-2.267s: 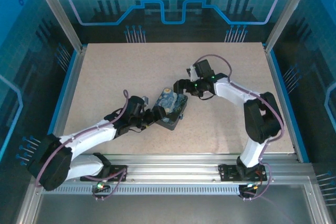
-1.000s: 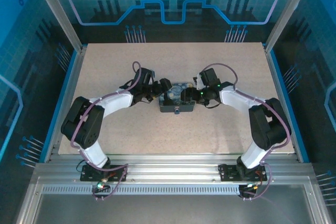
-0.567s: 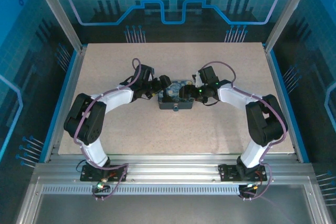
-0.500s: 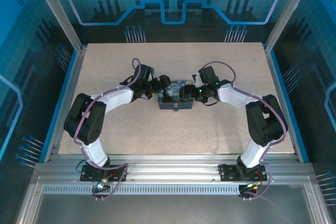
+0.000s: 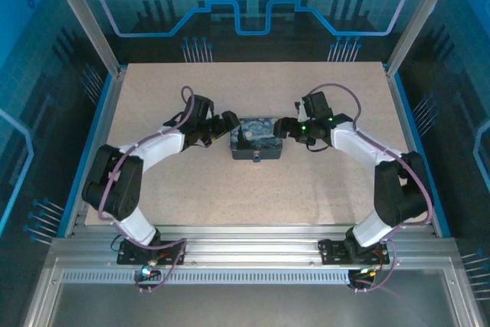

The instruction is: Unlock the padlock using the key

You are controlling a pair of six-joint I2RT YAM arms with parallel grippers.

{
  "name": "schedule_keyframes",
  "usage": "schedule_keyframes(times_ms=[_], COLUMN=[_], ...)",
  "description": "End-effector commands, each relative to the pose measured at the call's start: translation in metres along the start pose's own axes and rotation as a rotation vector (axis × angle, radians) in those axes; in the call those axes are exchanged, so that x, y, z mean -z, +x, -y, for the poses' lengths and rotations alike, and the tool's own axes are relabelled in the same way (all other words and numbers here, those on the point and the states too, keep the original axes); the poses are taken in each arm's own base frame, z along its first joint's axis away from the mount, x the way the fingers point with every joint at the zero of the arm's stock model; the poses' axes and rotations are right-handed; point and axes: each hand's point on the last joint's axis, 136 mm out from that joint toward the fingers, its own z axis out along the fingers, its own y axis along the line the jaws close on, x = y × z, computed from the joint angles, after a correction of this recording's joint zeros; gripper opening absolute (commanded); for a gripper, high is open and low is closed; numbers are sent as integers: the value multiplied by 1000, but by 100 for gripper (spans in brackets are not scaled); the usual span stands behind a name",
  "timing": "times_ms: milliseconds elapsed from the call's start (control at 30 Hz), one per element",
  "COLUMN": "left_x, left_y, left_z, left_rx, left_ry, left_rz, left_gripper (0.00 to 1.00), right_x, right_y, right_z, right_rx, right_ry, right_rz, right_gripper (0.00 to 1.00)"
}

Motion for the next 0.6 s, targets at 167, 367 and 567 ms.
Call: schedule_keyframes(times_ms=[167, 367, 567], left_x=[43, 62, 76], left_y=[50, 90, 114], left_z=[6, 20, 33], left_rx=[-120, -231, -302], left_ry=[-19, -17, 1], left_rz=[-62, -104, -121], left_gripper=[87, 86, 86], right_x=[10, -9, -33], right_y=[-14, -21, -24], right_z=[44, 56, 64], right_rx=[-37, -66, -82], right_ry=[275, 370, 418], right_rz=[-42, -97, -152], right_gripper=[64, 54, 51])
